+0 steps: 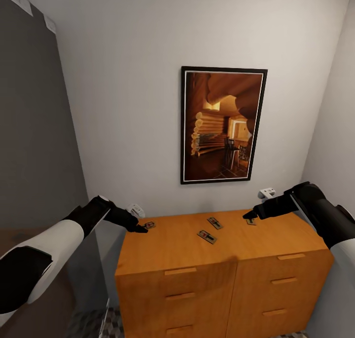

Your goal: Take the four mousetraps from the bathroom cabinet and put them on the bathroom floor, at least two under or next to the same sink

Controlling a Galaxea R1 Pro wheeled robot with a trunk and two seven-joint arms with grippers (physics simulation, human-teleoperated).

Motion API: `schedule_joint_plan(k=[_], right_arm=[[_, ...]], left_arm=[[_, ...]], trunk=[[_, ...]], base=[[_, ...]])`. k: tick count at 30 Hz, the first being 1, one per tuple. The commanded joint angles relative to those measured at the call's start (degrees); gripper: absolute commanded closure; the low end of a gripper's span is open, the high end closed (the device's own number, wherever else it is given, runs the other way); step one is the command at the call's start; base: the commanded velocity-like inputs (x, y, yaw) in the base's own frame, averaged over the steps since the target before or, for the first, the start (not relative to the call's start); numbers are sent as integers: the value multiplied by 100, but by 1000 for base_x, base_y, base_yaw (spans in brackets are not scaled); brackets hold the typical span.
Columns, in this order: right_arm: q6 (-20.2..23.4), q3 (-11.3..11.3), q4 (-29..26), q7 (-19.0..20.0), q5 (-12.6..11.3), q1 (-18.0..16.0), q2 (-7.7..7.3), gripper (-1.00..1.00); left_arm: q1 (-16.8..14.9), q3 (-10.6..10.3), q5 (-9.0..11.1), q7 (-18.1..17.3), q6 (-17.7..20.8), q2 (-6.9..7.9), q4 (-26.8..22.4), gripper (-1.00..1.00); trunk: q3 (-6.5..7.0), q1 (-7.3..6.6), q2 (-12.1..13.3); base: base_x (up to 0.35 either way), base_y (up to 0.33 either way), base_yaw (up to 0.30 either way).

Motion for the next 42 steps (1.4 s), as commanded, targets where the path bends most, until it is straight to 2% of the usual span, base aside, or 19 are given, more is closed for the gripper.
schedule_joint_plan(k=[1,33,42], right_arm=[[12,10,-4,43,45,-4,-9,-100],[12,9,-4,43,46,-4,-63,-100],[12,9,-4,43,46,-4,-63,-100]], left_arm=[[2,24,-40,-29,53,0,-14,-100],[0,27,-40,-21,53,-1,-14,-100],[2,27,-40,-21,53,-1,-14,-100]], trunk=[[-3,2,-5],[-3,2,-5],[-3,2,-5]], base=[[0,0,0],[2,0,0],[170,0,0]])
